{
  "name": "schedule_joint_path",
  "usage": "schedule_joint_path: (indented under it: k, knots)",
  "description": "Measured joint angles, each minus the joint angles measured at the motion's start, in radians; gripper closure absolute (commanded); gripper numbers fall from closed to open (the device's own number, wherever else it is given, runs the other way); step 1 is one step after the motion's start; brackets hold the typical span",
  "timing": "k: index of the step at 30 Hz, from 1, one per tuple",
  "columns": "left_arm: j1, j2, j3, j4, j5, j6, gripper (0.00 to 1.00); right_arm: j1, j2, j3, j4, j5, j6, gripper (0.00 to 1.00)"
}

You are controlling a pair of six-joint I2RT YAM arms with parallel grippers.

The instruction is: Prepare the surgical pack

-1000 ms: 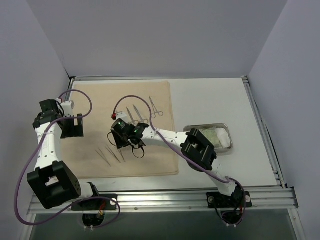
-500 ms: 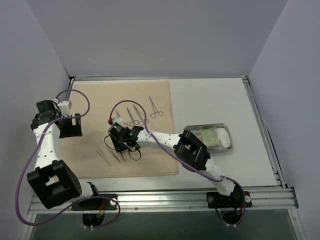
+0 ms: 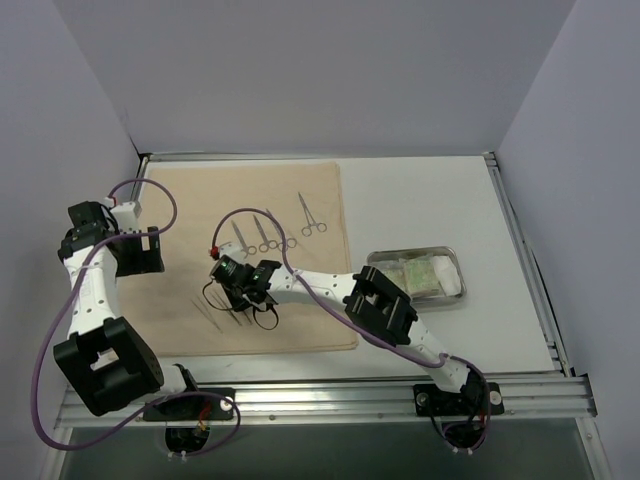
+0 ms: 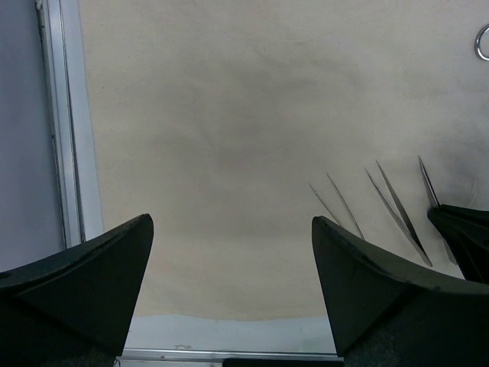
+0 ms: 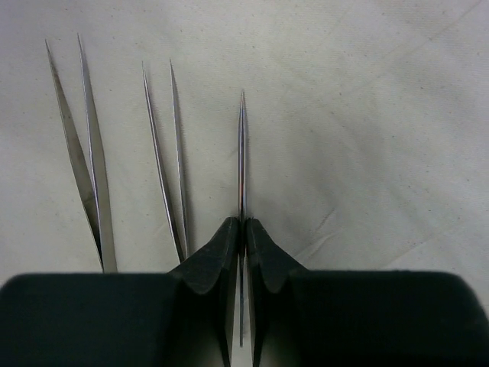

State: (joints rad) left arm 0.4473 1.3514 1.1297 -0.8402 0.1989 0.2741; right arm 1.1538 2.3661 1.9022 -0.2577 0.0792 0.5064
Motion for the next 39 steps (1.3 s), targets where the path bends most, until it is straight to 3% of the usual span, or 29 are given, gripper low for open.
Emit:
schedule_joint_path:
  k: [12, 16, 20, 23, 27, 30, 39]
  knots:
    - [0.021, 0.01, 0.0, -0.002, 0.057, 0.023, 0.06, -0.015, 0.003, 0.051, -0.084, 0.023, -0.157, 1.0]
    - [0.021, 0.027, 0.03, -0.026, 0.121, 0.041, 0.05, -0.032, -0.037, 0.039, -0.153, 0.077, -0.397, 1.0]
    - [0.015, 0.031, 0.072, -0.045, 0.18, 0.055, 0.05, -0.094, -0.219, -0.062, -0.223, 0.09, -0.672, 1.0]
    - [0.003, 0.031, 0.095, -0.05, 0.203, 0.064, 0.05, -0.216, -0.419, -0.15, -0.258, 0.048, -0.835, 1.0]
    - [-0.011, 0.035, 0.101, -0.057, 0.22, 0.076, 0.05, -0.471, -0.715, -0.34, -0.245, -0.036, -1.099, 1.0]
    - [-0.014, 0.046, 0.101, -0.06, 0.225, 0.078, 0.05, -0.551, -0.859, -0.492, -0.276, -0.042, -1.275, 1.0]
    - [-0.015, 0.055, 0.101, -0.061, 0.228, 0.082, 0.05, -0.605, -0.782, -0.57, -0.41, -0.111, -1.511, 1.0]
